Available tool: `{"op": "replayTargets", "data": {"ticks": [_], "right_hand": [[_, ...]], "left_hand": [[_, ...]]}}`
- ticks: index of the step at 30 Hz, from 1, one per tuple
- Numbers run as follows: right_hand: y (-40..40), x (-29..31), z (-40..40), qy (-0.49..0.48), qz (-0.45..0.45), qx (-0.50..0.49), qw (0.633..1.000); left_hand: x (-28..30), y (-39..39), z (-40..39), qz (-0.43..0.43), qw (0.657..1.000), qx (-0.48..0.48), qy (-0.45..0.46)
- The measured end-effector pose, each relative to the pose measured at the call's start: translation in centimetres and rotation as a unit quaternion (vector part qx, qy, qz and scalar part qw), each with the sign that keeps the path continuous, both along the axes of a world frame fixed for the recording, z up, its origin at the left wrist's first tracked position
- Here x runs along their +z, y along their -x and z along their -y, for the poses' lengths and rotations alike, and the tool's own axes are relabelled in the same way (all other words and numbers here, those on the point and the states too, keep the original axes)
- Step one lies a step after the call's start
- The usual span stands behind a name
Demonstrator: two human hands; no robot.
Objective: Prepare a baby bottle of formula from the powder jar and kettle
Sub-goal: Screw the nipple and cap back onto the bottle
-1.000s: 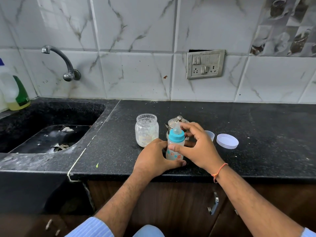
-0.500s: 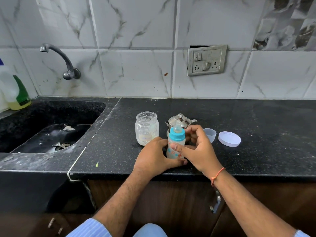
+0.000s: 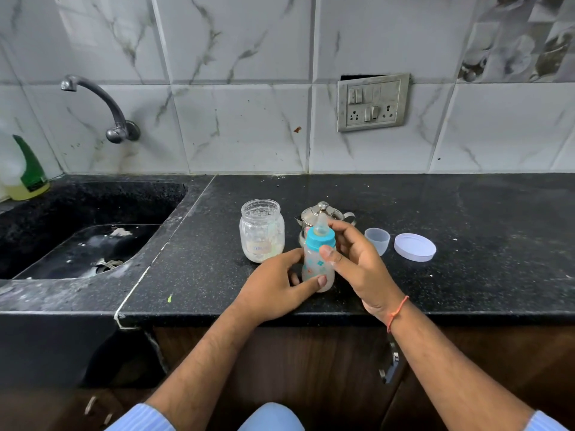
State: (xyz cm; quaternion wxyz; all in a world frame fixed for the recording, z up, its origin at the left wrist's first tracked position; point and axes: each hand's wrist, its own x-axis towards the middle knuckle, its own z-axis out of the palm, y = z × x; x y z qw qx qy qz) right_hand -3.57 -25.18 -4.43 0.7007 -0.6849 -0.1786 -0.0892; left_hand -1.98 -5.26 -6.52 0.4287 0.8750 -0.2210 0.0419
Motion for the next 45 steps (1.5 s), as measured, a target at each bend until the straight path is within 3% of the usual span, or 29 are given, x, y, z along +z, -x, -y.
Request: {"op": "replayTargets", "data": {"ticks": [6, 13, 19, 25, 30, 37, 42, 45], "right_hand": [[0.1, 0.3, -0.2, -0.009, -0.005, -0.008, 1.0], [-0.6, 0.2, 0.0, -0.013, 0.008, -0.003, 1.0], [-1.1, 0.3, 0.0, -0.039, -0.005, 0.017, 0.999], [-1.5, 0.4, 0.2, -0.034, -0.015, 0.025, 0.999], [-1.6, 0.6, 0.1, -0.046, -0.026, 0.024, 0.998], [-1.6, 0.7, 0.1, -0.041, -0.027, 0.02, 0.999], [-1.9, 0.4, 0.1, -0.047, -0.031, 0.025, 0.998], [-1.9, 0.4, 0.2, -0.049, -0.033, 0.023, 0.998]], "left_hand": [[-0.2, -0.3, 0.8, 0.006, 0.998, 0.064, 0.006], [-0.2, -0.3, -0.3, -0.015, 0.999, -0.04, 0.028], [-0.3, -0.9, 0.9, -0.012, 0.998, 0.051, -0.022], [-0.1, -1.1, 0.3, -0.012, 1.0, -0.001, -0.015], [-0.1, -1.1, 1.2, -0.035, 0.997, 0.064, 0.004], [0.6, -0.7, 0.7, -0.011, 0.999, 0.012, -0.03], [0.3, -0.8, 1.3, -0.027, 0.997, 0.076, -0.011], [0.5, -0.8, 1.3, -0.006, 0.996, 0.071, -0.048]]}}
